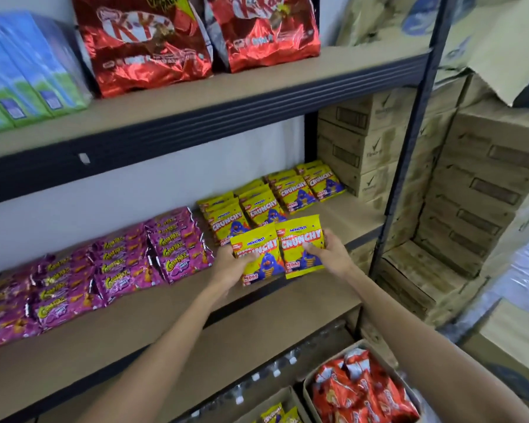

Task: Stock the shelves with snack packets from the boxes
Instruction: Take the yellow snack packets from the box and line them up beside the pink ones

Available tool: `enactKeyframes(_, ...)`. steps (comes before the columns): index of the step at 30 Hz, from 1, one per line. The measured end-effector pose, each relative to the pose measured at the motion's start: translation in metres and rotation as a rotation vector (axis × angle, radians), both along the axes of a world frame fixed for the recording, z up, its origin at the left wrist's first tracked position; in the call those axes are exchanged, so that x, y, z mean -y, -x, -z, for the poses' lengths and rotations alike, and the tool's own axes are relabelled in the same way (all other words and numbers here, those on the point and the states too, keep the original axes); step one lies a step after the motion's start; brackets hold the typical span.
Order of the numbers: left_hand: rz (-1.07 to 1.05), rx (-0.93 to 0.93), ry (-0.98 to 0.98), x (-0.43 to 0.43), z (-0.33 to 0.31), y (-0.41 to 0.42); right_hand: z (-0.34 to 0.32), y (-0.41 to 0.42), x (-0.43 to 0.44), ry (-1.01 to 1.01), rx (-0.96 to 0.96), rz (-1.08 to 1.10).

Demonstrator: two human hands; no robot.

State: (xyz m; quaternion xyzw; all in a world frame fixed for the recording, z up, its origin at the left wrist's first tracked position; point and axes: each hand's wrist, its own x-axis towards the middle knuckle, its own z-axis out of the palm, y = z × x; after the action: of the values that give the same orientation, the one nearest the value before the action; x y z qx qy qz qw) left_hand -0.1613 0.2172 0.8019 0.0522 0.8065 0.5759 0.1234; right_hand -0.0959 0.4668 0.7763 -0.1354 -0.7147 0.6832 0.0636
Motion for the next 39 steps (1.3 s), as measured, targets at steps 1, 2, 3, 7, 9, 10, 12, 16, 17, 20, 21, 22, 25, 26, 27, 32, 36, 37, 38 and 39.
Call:
enactKeyframes(1,0.003,-0.018,0.005,-0.009,-0.004,0.007,0.000,0.010,-0.010,0.022,-0.008,0.000)
enactKeyframes(2,0.003,-0.034,0.020,-0.018,-0.007,0.015,-0.002,0.018,-0.019,0.037,-0.011,-0.001)
enactKeyframes(3,0.001,-0.044,0.033,-0.027,-0.009,0.022,-0.001,0.027,-0.028,0.044,-0.014,0.001)
enactKeyframes(7,0.002,-0.071,0.098,-0.059,-0.010,0.056,-0.003,0.053,-0.062,0.033,-0.025,0.049)
enactKeyframes(9,0.008,-0.081,0.099,-0.075,-0.012,0.067,-0.002,0.064,-0.078,0.028,-0.027,0.066)
enactKeyframes(10,0.002,-0.085,0.102,-0.083,-0.013,0.072,-0.001,0.069,-0.086,0.024,-0.032,0.070)
enactKeyframes(12,-0.003,-0.097,0.120,-0.098,-0.015,0.082,0.002,0.079,-0.101,0.025,-0.048,0.084)
enactKeyframes(16,0.000,-0.053,0.100,-0.125,-0.016,0.109,-0.001,0.095,-0.127,0.022,-0.098,0.091)
enactKeyframes(17,0.000,-0.044,0.102,-0.132,-0.017,0.115,-0.002,0.098,-0.132,0.013,-0.114,0.095)
enactKeyframes(20,-0.027,-0.039,0.114,-0.156,-0.023,0.129,-0.005,0.107,-0.145,0.029,-0.123,0.140)
enactKeyframes(21,-0.050,-0.020,0.137,-0.163,-0.024,0.134,-0.006,0.110,-0.149,0.042,-0.115,0.156)
enactKeyframes(22,-0.067,-0.016,0.147,-0.171,-0.024,0.139,-0.006,0.112,-0.153,0.048,-0.109,0.169)
enactKeyframes(25,-0.094,0.033,0.178,-0.190,-0.016,0.160,-0.002,0.119,-0.164,0.038,-0.089,0.194)
enactKeyframes(26,-0.090,0.026,0.196,-0.196,-0.012,0.167,0.000,0.120,-0.166,0.040,-0.080,0.202)
enactKeyframes(27,-0.092,0.031,0.226,-0.201,-0.009,0.171,0.001,0.121,-0.168,0.046,-0.076,0.208)
enactKeyframes(32,-0.114,0.014,0.304,-0.220,-0.007,0.177,0.013,0.129,-0.178,0.058,-0.060,0.223)
enactKeyframes(36,-0.147,-0.025,0.286,-0.230,-0.004,0.187,0.020,0.134,-0.182,0.074,-0.060,0.235)
enactKeyframes(37,-0.161,-0.046,0.290,-0.234,-0.006,0.184,0.020,0.134,-0.182,0.071,-0.061,0.242)
enactKeyframes(38,-0.169,-0.083,0.298,-0.236,-0.007,0.183,0.020,0.135,-0.182,0.062,-0.060,0.246)
enactKeyframes(39,-0.177,-0.110,0.319,-0.238,-0.007,0.180,0.021,0.137,-0.182,0.055,-0.063,0.249)
